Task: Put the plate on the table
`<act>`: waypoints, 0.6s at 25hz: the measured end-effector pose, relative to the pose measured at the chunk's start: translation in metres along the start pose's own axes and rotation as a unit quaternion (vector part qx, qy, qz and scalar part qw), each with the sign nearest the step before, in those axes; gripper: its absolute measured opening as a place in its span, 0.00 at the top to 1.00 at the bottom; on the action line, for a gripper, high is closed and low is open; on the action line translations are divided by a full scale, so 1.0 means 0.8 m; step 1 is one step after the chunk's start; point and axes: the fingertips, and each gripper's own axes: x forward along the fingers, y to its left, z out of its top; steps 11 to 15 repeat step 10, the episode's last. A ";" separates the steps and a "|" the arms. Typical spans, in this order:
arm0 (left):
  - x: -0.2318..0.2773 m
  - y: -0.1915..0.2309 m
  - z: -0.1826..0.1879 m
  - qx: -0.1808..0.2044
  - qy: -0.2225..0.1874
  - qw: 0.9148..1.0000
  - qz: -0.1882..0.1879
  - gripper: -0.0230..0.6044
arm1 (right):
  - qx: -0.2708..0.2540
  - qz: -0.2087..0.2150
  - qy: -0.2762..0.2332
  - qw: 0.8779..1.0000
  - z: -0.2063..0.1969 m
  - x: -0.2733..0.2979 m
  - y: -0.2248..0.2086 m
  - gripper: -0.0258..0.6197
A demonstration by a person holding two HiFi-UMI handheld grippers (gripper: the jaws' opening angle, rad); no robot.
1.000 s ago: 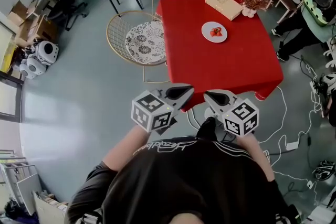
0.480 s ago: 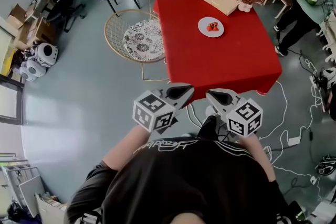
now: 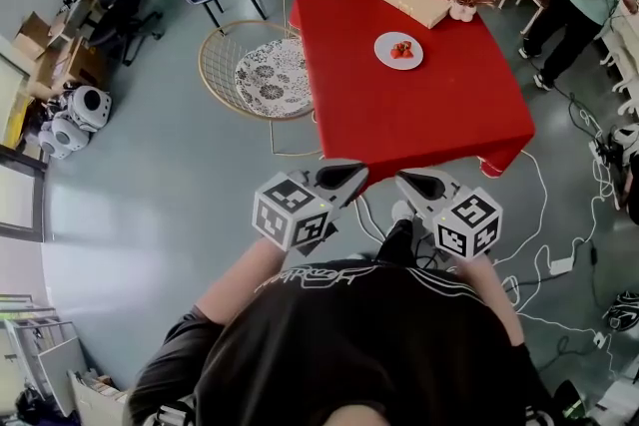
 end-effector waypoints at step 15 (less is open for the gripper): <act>0.004 -0.003 0.001 0.001 -0.002 1.000 -0.005 0.95 | 0.003 -0.007 -0.001 1.000 0.000 -0.005 -0.004 0.95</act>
